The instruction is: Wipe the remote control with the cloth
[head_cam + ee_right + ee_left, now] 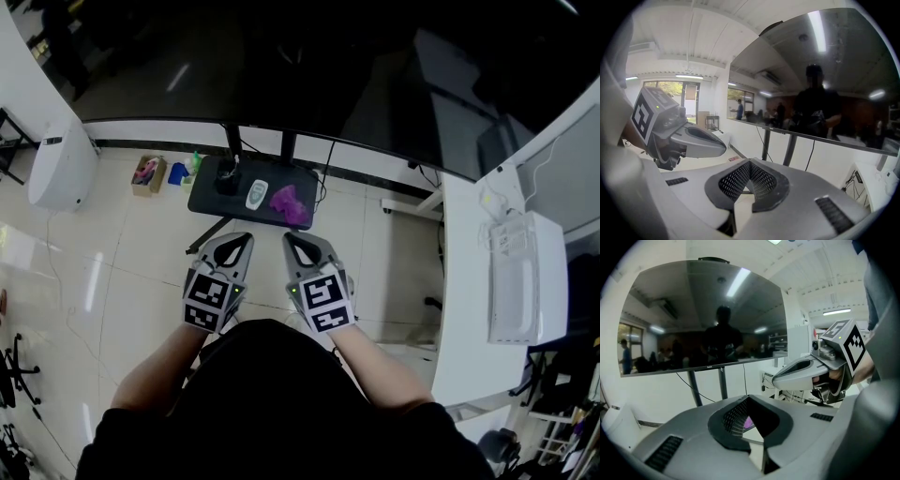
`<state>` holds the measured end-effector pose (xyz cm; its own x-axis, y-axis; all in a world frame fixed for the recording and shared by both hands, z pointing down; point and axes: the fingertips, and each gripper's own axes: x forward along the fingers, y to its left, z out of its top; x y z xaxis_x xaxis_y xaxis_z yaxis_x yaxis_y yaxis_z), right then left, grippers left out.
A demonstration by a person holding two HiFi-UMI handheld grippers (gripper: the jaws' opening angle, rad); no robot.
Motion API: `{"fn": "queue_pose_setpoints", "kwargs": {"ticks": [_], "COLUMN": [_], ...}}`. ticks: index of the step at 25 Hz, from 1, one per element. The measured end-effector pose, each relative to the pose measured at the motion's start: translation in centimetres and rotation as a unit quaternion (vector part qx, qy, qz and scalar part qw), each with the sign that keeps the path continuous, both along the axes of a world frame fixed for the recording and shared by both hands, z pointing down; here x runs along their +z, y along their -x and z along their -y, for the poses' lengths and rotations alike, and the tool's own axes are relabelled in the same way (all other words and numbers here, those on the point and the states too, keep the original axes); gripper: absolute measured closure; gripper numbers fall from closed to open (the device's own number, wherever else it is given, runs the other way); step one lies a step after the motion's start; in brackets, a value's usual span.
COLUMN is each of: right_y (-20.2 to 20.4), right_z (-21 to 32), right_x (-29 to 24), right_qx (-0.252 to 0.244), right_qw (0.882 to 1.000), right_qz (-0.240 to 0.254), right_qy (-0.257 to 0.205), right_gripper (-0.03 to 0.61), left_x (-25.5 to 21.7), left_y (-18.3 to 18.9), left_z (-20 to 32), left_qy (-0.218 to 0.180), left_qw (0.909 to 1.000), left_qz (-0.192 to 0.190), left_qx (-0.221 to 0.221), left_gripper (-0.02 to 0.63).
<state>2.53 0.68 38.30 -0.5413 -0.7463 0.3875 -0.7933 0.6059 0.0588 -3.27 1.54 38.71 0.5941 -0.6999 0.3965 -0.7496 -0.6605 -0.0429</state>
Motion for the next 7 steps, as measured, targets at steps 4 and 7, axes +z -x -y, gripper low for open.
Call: {"fn": "queue_pose_setpoints", "kwargs": {"ticks": [4, 7], "right_y": [0.01, -0.15], "right_z": [-0.06, 0.05], "right_x": [-0.07, -0.16], "right_qx": [-0.001, -0.002], "right_qw": [1.0, 1.0], "right_qz": [-0.001, -0.002], "right_qy": [-0.001, -0.003], "right_gripper": [0.563, 0.563], "left_x": [-0.07, -0.1], "left_y": [-0.12, -0.29], "left_z": [0.0, 0.17], "left_qy": [-0.001, -0.001], "left_qw": [1.0, 1.0], "left_qz": [0.0, 0.0], "left_qx": [0.0, -0.001], "left_gripper": [0.614, 0.614]}}
